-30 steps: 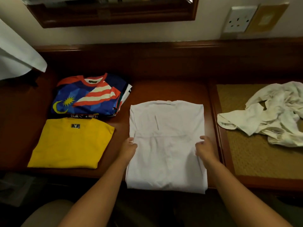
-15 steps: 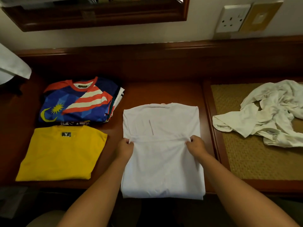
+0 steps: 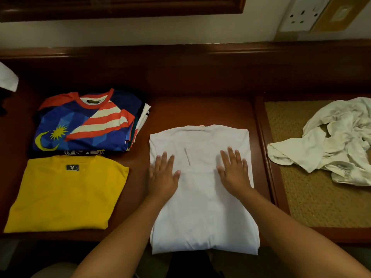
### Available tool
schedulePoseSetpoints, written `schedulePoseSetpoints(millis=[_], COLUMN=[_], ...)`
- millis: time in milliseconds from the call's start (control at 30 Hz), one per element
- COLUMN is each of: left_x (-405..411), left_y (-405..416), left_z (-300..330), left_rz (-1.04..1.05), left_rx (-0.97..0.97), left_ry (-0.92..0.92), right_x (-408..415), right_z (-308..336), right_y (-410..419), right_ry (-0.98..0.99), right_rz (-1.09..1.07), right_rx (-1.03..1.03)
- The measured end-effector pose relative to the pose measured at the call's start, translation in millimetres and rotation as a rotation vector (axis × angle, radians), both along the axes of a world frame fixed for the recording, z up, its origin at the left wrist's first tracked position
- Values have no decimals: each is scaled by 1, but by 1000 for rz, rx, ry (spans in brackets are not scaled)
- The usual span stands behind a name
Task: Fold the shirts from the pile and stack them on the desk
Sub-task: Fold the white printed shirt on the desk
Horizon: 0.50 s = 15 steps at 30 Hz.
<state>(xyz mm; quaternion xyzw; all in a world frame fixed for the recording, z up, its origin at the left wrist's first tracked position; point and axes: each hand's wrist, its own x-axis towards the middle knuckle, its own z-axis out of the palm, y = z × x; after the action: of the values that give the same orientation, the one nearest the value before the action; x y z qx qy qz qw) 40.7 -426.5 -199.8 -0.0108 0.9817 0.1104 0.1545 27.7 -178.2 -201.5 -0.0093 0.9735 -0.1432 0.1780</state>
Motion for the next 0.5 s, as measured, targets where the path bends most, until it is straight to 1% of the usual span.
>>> schedulePoseSetpoints(millis=[100,267,500], left_x=[-11,-42,-96], left_y=[-8,-25,-31], left_z=[-20,-38,-43], left_rz=[-57,-85,-78], left_rx=[-30,-53,-56], left_ry=[-38,38,100], right_x=[-10,-42,-95], right_z=[-22,-32,-36], right_y=[-5,-11,-18], right_ry=[-34,18,86], right_rz=[39,23,4], right_rx=[45,86,107])
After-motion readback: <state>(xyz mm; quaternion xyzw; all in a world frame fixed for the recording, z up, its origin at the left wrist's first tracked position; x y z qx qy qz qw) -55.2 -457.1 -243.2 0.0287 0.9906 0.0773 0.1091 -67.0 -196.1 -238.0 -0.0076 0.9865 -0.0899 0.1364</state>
